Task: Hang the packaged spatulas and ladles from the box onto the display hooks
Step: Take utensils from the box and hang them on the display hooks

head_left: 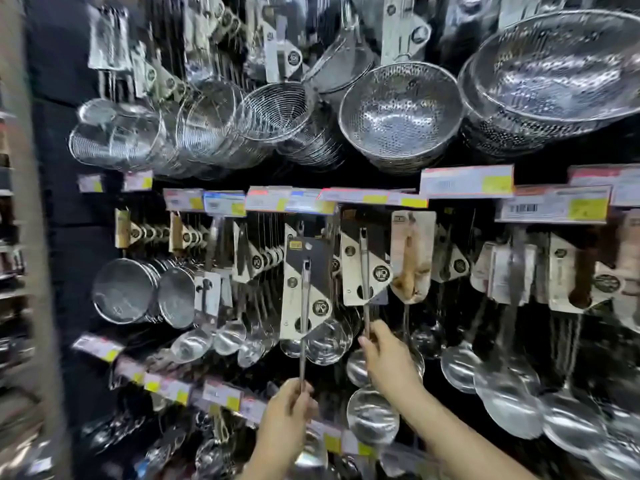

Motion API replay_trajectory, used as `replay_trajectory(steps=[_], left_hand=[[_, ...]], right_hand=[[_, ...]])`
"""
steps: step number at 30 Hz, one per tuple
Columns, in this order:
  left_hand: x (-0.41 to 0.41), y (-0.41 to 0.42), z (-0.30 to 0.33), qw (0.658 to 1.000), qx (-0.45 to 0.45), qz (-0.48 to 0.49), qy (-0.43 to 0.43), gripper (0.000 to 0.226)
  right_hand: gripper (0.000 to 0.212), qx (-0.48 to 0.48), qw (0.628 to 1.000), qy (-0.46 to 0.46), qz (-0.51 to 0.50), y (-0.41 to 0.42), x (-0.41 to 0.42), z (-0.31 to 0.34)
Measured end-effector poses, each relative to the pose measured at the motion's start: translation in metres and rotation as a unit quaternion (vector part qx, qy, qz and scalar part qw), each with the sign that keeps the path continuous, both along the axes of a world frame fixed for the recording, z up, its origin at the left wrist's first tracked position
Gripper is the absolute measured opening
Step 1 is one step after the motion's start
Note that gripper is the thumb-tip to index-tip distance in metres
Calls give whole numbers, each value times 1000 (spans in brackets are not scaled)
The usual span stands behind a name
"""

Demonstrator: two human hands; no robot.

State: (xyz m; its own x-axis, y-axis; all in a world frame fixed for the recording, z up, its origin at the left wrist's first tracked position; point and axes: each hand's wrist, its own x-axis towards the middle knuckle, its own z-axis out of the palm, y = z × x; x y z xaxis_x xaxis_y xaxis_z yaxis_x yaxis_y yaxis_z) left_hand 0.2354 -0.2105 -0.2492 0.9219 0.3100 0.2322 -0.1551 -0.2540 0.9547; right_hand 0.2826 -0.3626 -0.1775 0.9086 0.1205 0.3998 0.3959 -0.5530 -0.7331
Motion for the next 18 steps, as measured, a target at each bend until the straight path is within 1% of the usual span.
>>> replay_trajectory(steps=[4, 10, 15, 18], left_hand=[[20, 20, 7, 998, 10, -59, 15, 20], [40, 46, 23, 993, 26, -117, 13, 24], [51, 52, 18, 987, 34, -157, 24, 26], [55, 52, 17, 984, 26, -175, 12, 25]], right_hand=[[20, 4, 999, 13, -51, 16, 4, 6], [18, 13, 993, 28, -112, 40, 5, 1], [17, 35, 989, 37, -140, 52, 9, -2], [15, 49, 987, 34, -151, 52, 13, -6]])
